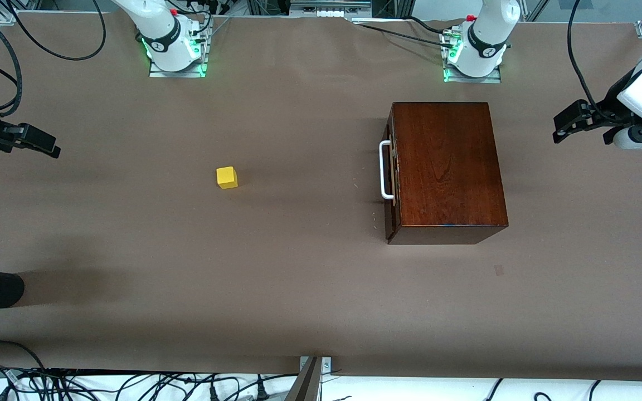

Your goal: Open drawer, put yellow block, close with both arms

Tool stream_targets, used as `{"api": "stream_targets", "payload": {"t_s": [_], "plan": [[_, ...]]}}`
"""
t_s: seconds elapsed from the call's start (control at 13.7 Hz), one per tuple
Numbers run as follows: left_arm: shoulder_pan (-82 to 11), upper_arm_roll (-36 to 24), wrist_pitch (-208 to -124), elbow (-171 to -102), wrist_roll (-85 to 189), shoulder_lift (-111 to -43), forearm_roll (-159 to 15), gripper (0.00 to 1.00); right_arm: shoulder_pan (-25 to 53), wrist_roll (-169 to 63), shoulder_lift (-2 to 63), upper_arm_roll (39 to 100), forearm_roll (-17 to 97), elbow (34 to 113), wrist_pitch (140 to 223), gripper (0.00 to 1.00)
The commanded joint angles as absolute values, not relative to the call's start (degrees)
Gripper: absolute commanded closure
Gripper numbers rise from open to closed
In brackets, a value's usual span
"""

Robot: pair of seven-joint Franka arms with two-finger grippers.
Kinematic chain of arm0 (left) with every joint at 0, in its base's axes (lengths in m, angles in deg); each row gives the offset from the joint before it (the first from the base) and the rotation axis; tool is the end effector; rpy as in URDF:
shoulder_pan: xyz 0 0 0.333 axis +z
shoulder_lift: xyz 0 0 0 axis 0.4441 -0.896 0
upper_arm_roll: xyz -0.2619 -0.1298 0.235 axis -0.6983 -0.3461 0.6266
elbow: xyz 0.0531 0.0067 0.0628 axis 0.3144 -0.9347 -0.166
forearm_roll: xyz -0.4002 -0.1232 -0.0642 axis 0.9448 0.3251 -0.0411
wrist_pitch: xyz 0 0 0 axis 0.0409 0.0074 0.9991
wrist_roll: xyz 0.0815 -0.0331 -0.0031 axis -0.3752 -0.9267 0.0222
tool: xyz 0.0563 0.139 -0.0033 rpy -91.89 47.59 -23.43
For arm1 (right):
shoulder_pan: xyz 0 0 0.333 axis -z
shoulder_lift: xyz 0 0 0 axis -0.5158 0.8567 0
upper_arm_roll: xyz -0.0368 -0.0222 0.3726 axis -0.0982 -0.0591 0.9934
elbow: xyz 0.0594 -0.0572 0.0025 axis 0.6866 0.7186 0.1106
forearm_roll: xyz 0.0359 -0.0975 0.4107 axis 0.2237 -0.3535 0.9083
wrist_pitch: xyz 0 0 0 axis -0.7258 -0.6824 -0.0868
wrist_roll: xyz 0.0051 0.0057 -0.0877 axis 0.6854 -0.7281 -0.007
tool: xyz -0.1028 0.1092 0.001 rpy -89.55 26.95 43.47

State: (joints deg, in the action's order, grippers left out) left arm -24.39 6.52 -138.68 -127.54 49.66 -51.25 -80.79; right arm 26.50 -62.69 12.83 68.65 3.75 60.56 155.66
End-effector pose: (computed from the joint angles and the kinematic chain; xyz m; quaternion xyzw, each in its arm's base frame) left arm 0.5837 -0.0387 0.6354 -1.0000 -0.0023 0.0070 0.0003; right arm 0.6214 -0.0133 0.6072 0.9982 -0.0545 -0.0256 0.0030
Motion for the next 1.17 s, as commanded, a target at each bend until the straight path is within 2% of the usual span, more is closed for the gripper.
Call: {"api": "stream_targets", "payload": {"t_s": [0.0, 0.95, 1.1], "plan": [[-23.47, 6.49, -139.83, -129.51, 48.84, -49.63, -79.84, 0.00, 26.04, -62.81, 12.03, 68.34, 3.70, 60.19, 154.65, 0.00], [-23.47, 5.97, -139.75, -128.03, 48.67, -49.80, -80.01, 0.00, 26.04, -62.90, 12.03, 68.25, 3.61, 60.19, 154.65, 0.00], [-23.99, 5.70, -139.58, -126.11, 48.84, -49.88, -80.10, 0.00, 26.04, -62.90, 12.03, 68.25, 3.61, 60.19, 154.65, 0.00]]}}
